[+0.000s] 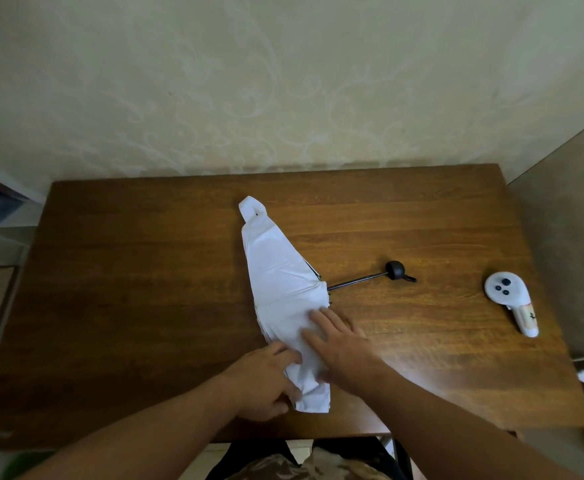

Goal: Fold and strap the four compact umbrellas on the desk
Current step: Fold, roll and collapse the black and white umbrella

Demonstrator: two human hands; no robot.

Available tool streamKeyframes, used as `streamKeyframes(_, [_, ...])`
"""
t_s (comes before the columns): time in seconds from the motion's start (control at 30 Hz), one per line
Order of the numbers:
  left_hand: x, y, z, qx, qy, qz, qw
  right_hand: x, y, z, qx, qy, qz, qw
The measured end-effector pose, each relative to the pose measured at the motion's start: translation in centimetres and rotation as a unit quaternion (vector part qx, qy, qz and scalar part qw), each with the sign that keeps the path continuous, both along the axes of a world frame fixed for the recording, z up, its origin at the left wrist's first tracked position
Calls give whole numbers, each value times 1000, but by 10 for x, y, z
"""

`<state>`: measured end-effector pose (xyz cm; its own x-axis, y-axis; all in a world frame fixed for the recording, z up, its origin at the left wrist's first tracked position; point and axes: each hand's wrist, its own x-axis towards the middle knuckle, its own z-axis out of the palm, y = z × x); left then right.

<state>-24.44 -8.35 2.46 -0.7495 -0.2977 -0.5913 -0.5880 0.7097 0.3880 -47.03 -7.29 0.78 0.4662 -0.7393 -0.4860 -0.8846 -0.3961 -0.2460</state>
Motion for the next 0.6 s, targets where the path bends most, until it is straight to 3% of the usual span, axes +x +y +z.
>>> streamKeyframes(0.1, [-6, -17, 11, 17, 41, 131, 990, -6, 2, -5, 33, 52, 22, 998])
streamKeyframes(0.2, [-5, -53, 17, -44, 146, 372, 916, -7, 6, -6, 41, 66, 34, 996])
streamKeyframes(0.27, [-1, -81, 18, -104, 166, 527, 827, -6, 5, -6, 42, 67, 32, 996])
streamKeyframes(0.3, [1, -95, 21, -86, 154, 608, 774, -5, 4, -6, 44, 65, 30, 996])
streamKeyframes(0.4, [-3, -126, 34, 170, 131, 785, 581, -2, 2, -4, 57, 63, 24, 996])
streamKeyframes(0.43, [-5, -132, 37, 238, 143, 795, 539, -1, 2, -4, 56, 64, 24, 996])
streamKeyframes(0.47, [-6, -134, 38, 267, 155, 789, 531, -1, 2, -4, 54, 67, 22, 996])
streamKeyframes(0.5, [-7, -135, 36, 262, 161, 780, 545, 0, 2, -3, 54, 68, 17, 996])
streamKeyframes(0.57, [-13, -135, 30, 192, 174, 774, 578, 5, 3, -2, 50, 66, -2, 997])
streamKeyframes(0.6, [-17, -136, 29, 157, 188, 779, 577, 9, 2, -1, 49, 66, -14, 996])
